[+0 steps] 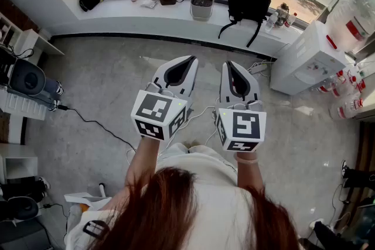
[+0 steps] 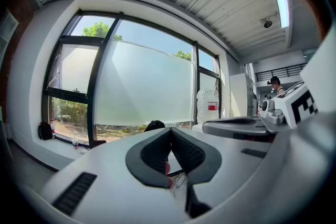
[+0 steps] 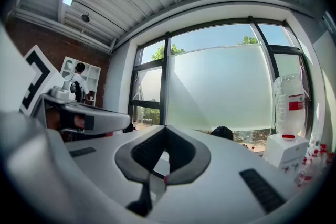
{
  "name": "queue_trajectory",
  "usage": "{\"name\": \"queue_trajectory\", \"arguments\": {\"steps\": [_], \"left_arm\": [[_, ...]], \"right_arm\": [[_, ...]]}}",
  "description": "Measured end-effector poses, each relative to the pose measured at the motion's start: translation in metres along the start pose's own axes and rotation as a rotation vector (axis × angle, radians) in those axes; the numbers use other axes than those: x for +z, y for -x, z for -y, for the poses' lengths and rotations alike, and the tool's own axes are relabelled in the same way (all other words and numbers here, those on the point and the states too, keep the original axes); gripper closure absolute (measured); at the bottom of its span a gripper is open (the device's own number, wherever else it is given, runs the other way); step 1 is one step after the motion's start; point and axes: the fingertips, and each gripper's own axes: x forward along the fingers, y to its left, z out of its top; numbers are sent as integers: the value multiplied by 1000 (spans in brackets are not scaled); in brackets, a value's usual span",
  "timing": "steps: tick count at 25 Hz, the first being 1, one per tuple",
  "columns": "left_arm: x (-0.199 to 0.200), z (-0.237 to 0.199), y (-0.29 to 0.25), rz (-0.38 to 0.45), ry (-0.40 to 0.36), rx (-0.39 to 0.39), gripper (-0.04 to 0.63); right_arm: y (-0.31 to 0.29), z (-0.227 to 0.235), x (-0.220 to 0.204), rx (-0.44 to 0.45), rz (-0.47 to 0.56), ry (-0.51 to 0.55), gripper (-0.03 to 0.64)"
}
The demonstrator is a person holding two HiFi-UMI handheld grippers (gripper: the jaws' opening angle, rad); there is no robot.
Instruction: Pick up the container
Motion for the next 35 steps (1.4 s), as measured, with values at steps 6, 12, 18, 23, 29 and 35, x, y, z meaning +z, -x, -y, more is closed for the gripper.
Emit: {"name": "queue_trajectory", "arguments": {"steps": [6, 12, 18, 23, 29, 35], "left_arm": [[-1, 11, -8, -4, -1, 19, 581], [-4, 13, -14, -17, -1, 36, 581], [-9, 14, -24, -37, -2, 36, 581], [-20, -3, -36, -64, 6, 44, 581], [-26, -35, -53, -73, 13, 49, 581], [-22, -77, -75, -76, 9, 51, 581]], "right_arm": [[6, 10, 2, 10, 26, 18, 595], [6, 15, 1, 12, 24, 10, 595], [3, 26, -5, 7, 9, -43, 595], [-15, 31, -12, 6, -9, -71, 595], [-50, 27, -19, -1, -21, -69, 595], [-97, 21, -19, -8, -24, -63, 595]]}}
